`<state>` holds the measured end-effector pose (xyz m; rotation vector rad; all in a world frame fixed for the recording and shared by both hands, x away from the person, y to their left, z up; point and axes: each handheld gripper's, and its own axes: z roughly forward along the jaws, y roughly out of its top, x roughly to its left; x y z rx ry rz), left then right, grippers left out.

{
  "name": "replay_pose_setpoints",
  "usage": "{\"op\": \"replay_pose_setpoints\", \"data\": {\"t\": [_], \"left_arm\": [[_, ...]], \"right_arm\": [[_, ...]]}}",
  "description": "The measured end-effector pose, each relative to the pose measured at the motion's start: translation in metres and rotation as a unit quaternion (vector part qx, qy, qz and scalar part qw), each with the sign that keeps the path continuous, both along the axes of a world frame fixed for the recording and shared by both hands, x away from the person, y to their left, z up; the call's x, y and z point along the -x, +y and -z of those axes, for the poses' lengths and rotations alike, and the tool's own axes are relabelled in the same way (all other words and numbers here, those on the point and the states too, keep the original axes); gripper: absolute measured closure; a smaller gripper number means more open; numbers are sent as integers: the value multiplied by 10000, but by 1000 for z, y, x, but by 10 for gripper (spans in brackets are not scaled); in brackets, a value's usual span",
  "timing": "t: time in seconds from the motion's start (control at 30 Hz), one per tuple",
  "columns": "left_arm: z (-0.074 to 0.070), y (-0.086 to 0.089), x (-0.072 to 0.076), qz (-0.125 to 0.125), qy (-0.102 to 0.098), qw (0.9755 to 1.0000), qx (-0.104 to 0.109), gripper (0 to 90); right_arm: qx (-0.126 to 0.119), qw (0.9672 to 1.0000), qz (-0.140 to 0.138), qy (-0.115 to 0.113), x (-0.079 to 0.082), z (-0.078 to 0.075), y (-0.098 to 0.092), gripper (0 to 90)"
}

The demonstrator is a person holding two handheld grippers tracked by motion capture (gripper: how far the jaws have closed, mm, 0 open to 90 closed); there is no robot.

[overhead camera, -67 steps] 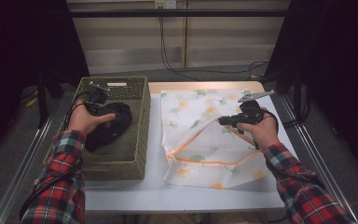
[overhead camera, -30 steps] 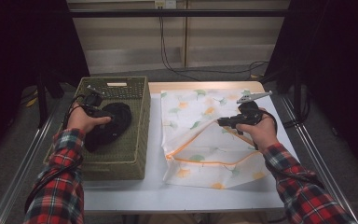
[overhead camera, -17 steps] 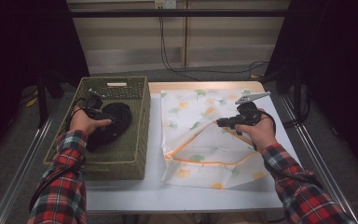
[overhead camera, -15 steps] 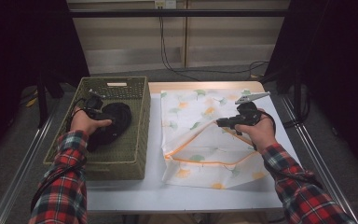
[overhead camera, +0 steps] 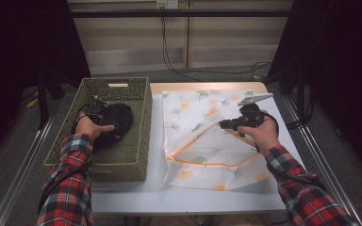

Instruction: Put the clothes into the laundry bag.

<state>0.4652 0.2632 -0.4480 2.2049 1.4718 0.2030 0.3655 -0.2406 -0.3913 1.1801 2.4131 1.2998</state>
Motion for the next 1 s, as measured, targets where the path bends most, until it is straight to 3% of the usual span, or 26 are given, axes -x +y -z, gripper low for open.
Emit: {"op": "replay_pose_setpoints", "data": {"t": [0.13, 0.3, 0.47, 0.63, 0.77, 1.0], "left_arm": [[3, -2, 2, 67, -92, 9996, -243, 74], [4, -1, 7, 183, -272, 9979, -566, 252], [4, -1, 9, 160, -347, 9970, -667, 366], [2, -1, 9, 45, -260, 9979, -599, 464], [1, 2, 9, -217, -211, 9984, -470, 527], [-2, 1, 8, -342, -117, 9984, -436, 561]], "right_arm": [[29, 10000, -29, 11, 1, 0, 0, 900], [0, 10000, 16, 11, 2, 0, -1, 900], [14, 10000, 21, -8, 4, -1, -1, 900], [13, 10000, 22, -10, 4, 1, -2, 900], [-9, 10000, 42, -6, 5, 0, -1, 900], [-27, 10000, 47, -5, 5, 0, -2, 900]]}}
